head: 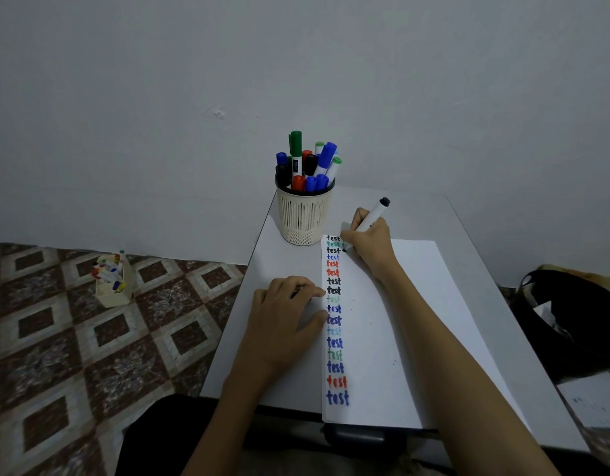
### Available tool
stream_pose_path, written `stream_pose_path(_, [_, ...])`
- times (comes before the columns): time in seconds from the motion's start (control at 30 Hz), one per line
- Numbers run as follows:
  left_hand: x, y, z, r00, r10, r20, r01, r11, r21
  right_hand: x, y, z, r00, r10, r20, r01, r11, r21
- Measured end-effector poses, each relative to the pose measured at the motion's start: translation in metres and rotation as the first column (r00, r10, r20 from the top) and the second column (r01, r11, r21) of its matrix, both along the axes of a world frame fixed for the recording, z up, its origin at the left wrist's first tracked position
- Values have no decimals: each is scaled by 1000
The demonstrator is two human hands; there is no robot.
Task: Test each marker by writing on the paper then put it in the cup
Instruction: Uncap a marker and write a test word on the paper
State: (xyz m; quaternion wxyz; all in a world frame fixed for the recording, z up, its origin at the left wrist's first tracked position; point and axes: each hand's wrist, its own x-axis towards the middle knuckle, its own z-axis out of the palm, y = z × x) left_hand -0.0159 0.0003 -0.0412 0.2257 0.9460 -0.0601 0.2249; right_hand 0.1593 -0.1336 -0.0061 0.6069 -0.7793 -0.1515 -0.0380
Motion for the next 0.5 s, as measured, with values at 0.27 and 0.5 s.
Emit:
stream_pose_path(0.27, [0,0,1,1000,6,-13,-6,1000,1,2,-2,-1,1000,-25,-8,25,999,38])
stream_pose_path(0.5, [-1,0,2,1000,5,-16,-5,1000,-7,0,-3,-2,1000,-16,-15,16,999,36])
